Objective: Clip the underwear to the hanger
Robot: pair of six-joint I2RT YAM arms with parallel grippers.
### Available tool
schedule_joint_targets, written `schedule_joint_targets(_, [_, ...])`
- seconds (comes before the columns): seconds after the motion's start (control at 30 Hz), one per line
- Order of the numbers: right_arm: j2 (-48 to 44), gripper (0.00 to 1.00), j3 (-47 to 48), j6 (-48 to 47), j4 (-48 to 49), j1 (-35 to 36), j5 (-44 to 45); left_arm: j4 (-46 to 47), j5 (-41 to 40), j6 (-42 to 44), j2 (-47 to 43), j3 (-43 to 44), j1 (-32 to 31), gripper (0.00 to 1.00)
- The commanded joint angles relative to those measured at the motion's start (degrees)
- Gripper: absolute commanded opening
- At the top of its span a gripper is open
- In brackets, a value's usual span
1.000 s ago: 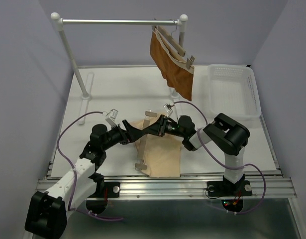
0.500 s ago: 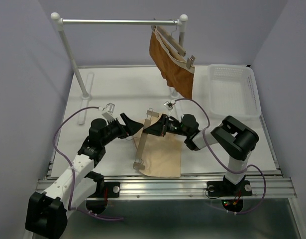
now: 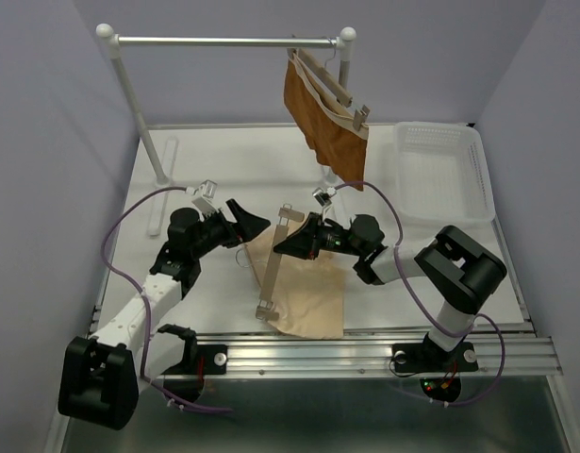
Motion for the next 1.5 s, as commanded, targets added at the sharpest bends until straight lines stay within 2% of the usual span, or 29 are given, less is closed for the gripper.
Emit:
schedule_joint_targets(0.0, [-2.6, 0.01, 1.3, -2.5, 0.7, 0.4, -3.2, 4.1, 3.5, 1.6, -2.5, 2.5, 1.4, 0.99])
schedule_joint_targets(0.13, [-2.4, 0.01, 1.5, -1.6, 0.7, -0.1, -7.2, 7.6, 7.9, 1.1, -2.5, 2.6, 2.0, 0.99])
schedule_joint_targets(0.3, [-1.3, 0.01, 4.2, -0.9, -0.4, -0.1, -13.1, 16.0, 17.2, -0.6, -0.2, 2.5, 2.0, 0.99])
schedule_joint_targets(0.5, [1.1, 0.01, 6.9, 2.8, 0.2, -0.1, -17.7, 19.2, 20.8, -0.2, 3.3, 3.8, 2.0, 0.99])
schedule_joint_targets(0.57, [1.9, 0.01, 7.0, 4.5, 3.2, -0.1, -18.5, 20.7, 22.1, -0.5, 4.0, 3.8, 1.9, 0.99])
schedule_joint_targets(0.73, [2.6, 0.01, 7.6, 3.5, -0.1, -0.1, -17.7, 25.2, 23.4, -2.5, 2.9, 2.8, 1.7, 0.99])
schedule_joint_targets(1.07, [-3.4, 0.01, 6.7, -4.4, -9.7, -0.6, -12.8, 16.6, 16.2, 0.0, 0.0, 1.7, 1.8, 0.99])
schedule_joint_targets(1.47, [-2.7, 0.01, 5.4, -1.8, -6.7, -2.7, -15.1, 13.3, 16.3, 0.4, -2.7, 3.7, 4.3, 0.99])
